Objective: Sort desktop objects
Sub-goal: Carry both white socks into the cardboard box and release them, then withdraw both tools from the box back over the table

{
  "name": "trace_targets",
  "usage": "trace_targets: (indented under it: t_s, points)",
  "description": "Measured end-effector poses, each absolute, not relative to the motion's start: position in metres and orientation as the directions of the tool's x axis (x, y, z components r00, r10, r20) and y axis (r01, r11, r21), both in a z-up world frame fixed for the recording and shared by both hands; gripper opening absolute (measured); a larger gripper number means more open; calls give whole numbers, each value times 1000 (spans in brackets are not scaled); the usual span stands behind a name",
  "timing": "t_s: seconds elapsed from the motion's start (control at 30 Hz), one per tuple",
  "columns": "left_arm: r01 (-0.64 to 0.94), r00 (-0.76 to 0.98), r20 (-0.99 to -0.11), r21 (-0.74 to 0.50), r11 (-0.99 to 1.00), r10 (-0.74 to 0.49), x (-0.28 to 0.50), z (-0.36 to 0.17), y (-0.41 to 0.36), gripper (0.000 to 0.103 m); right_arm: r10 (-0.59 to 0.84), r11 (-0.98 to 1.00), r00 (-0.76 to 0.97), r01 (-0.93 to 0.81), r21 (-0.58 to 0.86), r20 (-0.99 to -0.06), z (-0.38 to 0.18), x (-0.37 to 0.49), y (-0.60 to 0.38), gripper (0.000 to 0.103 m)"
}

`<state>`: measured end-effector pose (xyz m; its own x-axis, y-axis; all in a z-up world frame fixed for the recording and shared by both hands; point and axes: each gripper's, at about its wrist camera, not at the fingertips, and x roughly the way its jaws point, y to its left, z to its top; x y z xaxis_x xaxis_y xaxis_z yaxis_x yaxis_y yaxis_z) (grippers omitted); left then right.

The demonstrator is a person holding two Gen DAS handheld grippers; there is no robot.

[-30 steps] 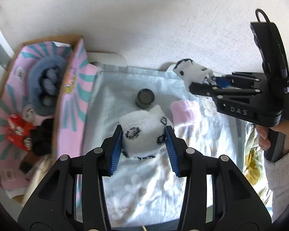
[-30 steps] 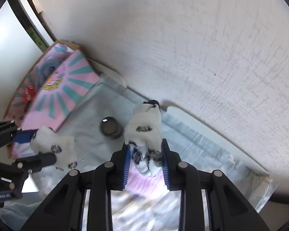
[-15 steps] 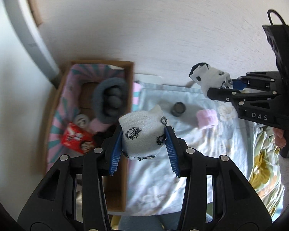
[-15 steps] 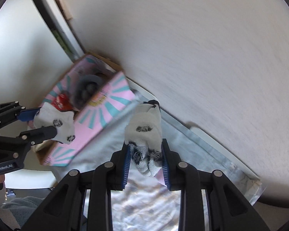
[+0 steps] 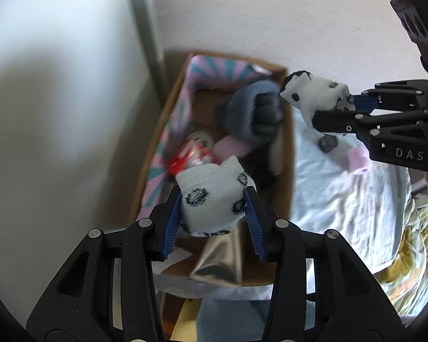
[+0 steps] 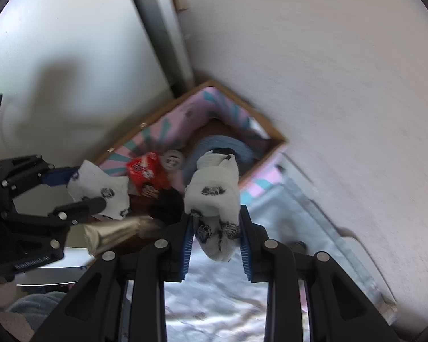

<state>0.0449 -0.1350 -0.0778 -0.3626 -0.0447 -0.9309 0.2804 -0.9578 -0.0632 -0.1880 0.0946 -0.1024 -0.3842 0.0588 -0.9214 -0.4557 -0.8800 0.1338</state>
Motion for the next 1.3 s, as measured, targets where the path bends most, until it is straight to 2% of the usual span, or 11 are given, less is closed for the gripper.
trace_targets:
  t_s: [0.4,0.43,0.5,0.53,0.57,0.63,0.7,0.8,1.3]
  points:
    - [321,-334,-942,-103,-941,-11,56,-104,-163,40,-16,-916,-324,-375,144,-946,-129,-252,61,27]
    - [313,-348,-937,-115,-943,-1,56,-103,-163,44,-18,-917,-320,-372,143,-947,-130,-254,60,27]
    - [291,-360,-933,-138,-947,26,53,-102,-161,68,-27,-917,-318,-369,150,-948,-133,-257,59,29]
    - [287,-358,-934,-134,-949,24,52,-101,-159,97,-35,-917,-330,-364,162,-943,-133,-259,60,32]
    - [287,-368,-930,-110,-952,-4,52,-99,-157,103,-44,-918,-335,-357,171,-941,-132,-259,59,36]
    - [280,-383,-923,-78,-957,-37,51,-95,-154,103,-31,-921,-314,-361,149,-949,-133,-260,57,63]
    - [273,-383,-922,-50,-961,-61,50,-93,-152,103,28,-923,-295,-375,89,-955,-133,-259,56,70]
    - [269,-381,-922,-40,-962,-68,48,-93,-153,103,72,-911,-300,-409,60,-951,-131,-252,62,70]
    - [271,-412,-910,-82,-959,-39,51,-76,-148,103,24,-833,-351,-524,176,-936,-121,-223,78,71]
